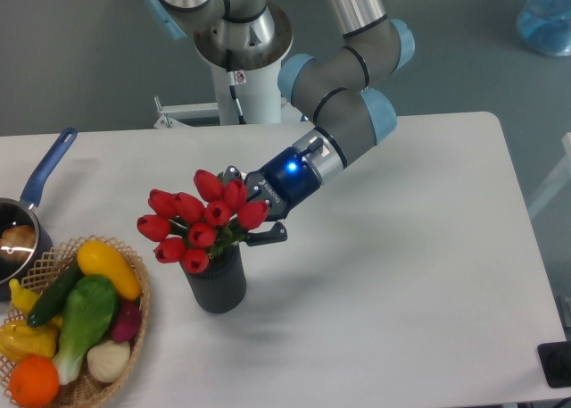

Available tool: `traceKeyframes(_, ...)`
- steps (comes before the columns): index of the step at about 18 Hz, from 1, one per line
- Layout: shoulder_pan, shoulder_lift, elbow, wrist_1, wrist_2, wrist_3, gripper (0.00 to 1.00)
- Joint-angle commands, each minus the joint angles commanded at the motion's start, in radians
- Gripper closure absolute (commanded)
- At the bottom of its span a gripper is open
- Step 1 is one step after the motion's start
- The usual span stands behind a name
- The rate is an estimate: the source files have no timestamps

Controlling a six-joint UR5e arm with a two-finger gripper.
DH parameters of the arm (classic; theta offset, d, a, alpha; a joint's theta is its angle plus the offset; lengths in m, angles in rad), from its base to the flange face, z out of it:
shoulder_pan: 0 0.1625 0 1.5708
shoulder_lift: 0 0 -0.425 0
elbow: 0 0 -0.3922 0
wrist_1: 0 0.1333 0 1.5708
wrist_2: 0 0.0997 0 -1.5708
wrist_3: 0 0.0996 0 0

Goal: Insert the flowers into the vase
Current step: 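Push the tulip stems further down into the vase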

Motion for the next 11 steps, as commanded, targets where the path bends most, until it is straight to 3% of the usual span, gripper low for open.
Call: traceKeyframes(11, -0.009, 0.0, -0.002, -0.002, 0.0, 0.0, 0.66)
